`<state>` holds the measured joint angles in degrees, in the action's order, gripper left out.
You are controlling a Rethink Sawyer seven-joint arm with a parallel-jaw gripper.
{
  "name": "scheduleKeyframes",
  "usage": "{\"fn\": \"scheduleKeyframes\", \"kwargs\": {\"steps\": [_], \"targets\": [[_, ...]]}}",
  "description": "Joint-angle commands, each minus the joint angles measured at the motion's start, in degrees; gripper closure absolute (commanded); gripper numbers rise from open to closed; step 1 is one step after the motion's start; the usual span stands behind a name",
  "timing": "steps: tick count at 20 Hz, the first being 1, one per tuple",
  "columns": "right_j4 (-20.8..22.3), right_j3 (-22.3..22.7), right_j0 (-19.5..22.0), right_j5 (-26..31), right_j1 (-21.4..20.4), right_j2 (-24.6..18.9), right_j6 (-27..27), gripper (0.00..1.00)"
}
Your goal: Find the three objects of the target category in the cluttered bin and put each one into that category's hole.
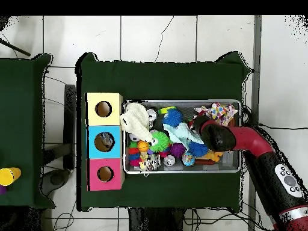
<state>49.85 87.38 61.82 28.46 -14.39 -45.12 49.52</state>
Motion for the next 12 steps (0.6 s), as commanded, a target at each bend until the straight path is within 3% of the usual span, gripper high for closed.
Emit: {"fn": "scheduleKeyframes", "kwargs": {"steps": [1, 4, 12], "targets": [[6.27, 0.22, -2.21, -2.58, -1.29, 8.12, 2.0, 0.0], [7.4, 0.44, -4.34, -4.26, -2.65, 10.53, 3.86, 0.0], [2.24, 4.54, -4.09, -2.98, -7.64, 10.7, 4.39, 0.0]]}}
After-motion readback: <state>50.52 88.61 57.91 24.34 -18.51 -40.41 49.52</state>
